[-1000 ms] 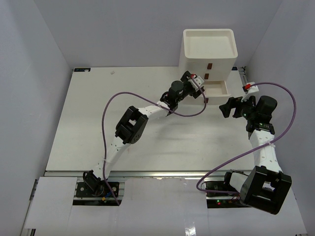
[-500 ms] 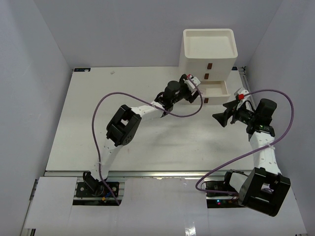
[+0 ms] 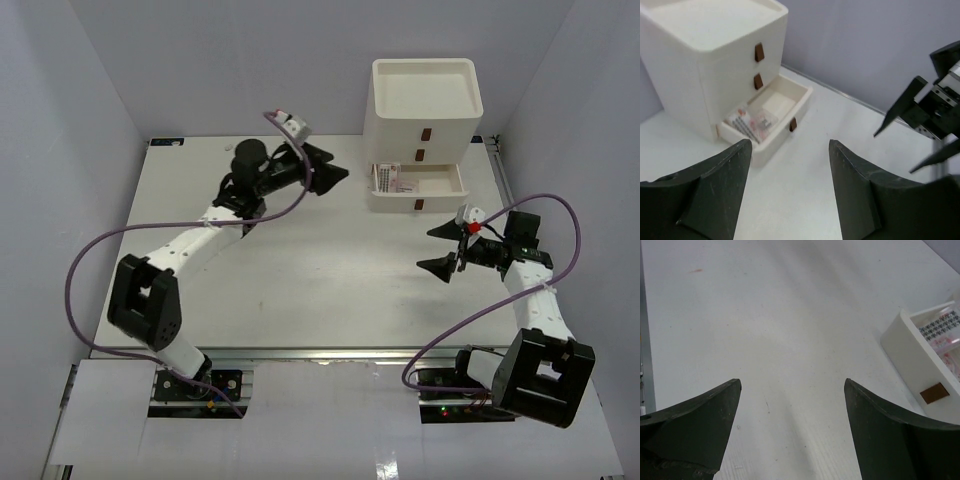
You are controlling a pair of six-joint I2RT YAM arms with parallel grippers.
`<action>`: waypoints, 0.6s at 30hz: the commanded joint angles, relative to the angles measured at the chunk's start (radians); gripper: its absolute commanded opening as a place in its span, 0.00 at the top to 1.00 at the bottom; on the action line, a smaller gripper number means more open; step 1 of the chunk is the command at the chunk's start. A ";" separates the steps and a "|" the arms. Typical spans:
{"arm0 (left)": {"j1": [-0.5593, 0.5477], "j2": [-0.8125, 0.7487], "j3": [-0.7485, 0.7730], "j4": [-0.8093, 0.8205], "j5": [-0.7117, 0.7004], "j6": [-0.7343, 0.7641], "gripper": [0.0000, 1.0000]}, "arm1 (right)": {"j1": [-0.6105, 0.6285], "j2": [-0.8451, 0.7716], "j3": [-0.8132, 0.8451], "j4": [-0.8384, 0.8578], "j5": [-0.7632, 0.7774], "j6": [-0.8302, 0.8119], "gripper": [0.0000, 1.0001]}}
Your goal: Organize the makeup
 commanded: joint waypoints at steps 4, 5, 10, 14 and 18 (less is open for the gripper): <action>0.142 -0.283 -0.261 -0.304 0.345 -0.109 0.02 | 0.221 0.171 0.290 -0.393 0.318 -0.495 0.02; 0.143 -0.329 -0.291 -0.321 0.332 -0.073 0.02 | 0.256 0.183 0.302 -0.389 0.357 -0.501 0.03; 0.147 -0.558 -0.443 -0.420 0.172 0.044 0.02 | 0.410 0.337 0.418 -0.346 0.701 -0.534 0.16; 0.147 -0.666 -0.559 -0.416 0.064 0.067 0.02 | 0.436 0.430 0.464 -0.280 0.837 -0.529 0.24; 0.147 -0.705 -0.579 -0.423 0.007 0.068 0.02 | 0.440 0.526 0.526 -0.240 0.956 -0.496 0.56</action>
